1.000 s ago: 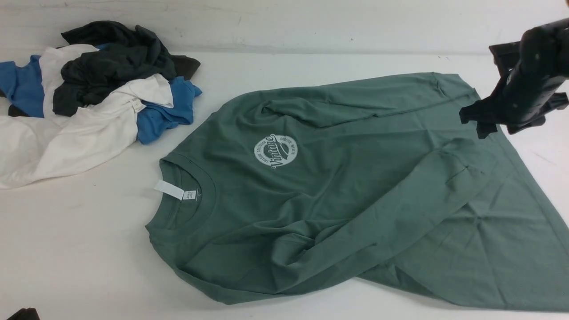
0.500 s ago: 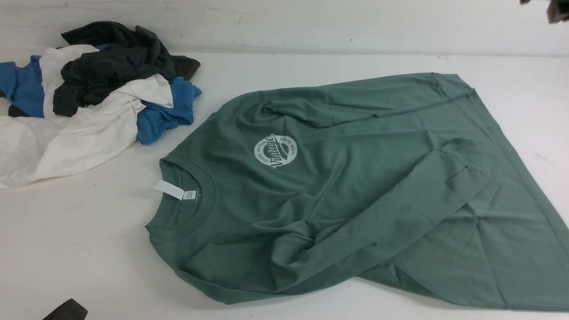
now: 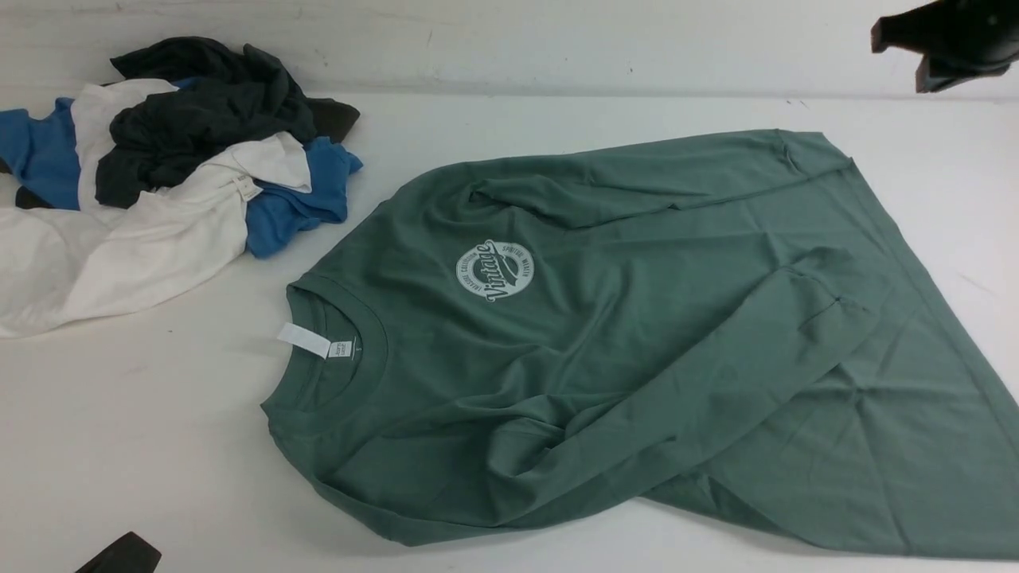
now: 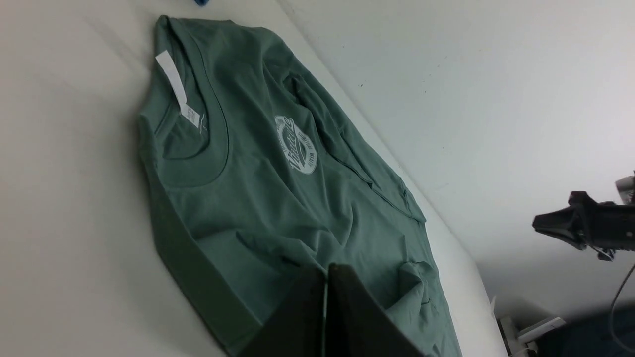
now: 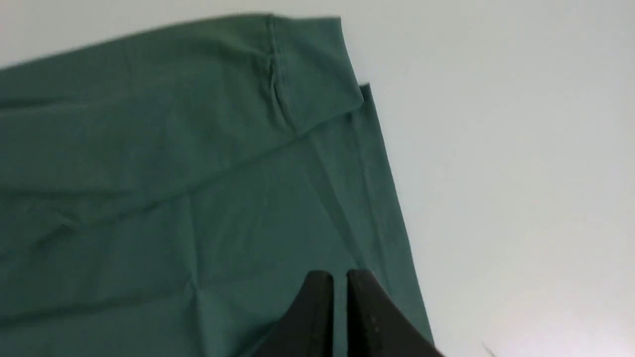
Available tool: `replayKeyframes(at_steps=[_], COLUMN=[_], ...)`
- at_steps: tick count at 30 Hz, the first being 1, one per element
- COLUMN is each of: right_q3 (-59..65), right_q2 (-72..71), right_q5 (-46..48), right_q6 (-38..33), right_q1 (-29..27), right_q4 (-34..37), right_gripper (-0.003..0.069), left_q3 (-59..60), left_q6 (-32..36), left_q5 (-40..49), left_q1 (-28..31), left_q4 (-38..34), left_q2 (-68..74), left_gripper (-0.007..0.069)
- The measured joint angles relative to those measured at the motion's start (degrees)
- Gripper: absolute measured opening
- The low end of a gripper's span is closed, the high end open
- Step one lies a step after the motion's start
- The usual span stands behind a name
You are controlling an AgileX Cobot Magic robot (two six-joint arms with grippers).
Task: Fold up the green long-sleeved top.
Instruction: Hold the cuff closest to the cuff with your right arm
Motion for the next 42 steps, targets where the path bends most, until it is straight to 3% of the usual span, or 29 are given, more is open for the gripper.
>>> replayKeyframes(at_steps=[2, 5, 10, 14, 20, 33, 40, 42], right_q3=[-2.7, -7.8, -11.1, -11.3, -11.3, -11.4, -11.4, -11.4], right_q2=[3.5, 11.0, 19.4, 24.1, 29.2, 31.9, 32.4, 32.4], right_q5=[-3.1, -10.2, -19.1, -23.8, -31.2, -37.0, -38.1, -38.6], right_q6=[0.0, -0.7, -1.9, -2.0, -2.0, -2.6, -7.3, -9.2], right_q1=[-1.1, -3.2, -4.1, -4.1, -4.1, -4.1, -3.0, -2.1], right_q4=[3.0, 9.9, 14.9, 16.6, 19.8, 22.3, 22.6, 22.7], right_gripper=[0.0091, 0.0215, 0.0365, 0.0407, 0.0415, 0.0409, 0.0318, 0.0253], left_q3=[0.0, 0.0, 0.0, 0.0, 0.0, 0.0, 0.0, 0.0], left_q6=[0.0, 0.0, 1.0, 1.7, 1.9, 1.9, 1.9, 1.9], left_q5=[0.0, 0.0, 0.3, 1.5, 2.6, 3.0, 3.0, 3.2], left_q1=[0.0, 0.0, 0.0, 0.0, 0.0, 0.0, 0.0, 0.0], left_q4=[0.0, 0.0, 0.0, 0.0, 0.0, 0.0, -0.2, -0.2], left_q2=[0.0, 0.0, 0.0, 0.0, 0.0, 0.0, 0.0, 0.0], left_gripper=[-0.0003, -0.0003, -0.0003, -0.0003, -0.0003, -0.0003, -0.0003, -0.0003])
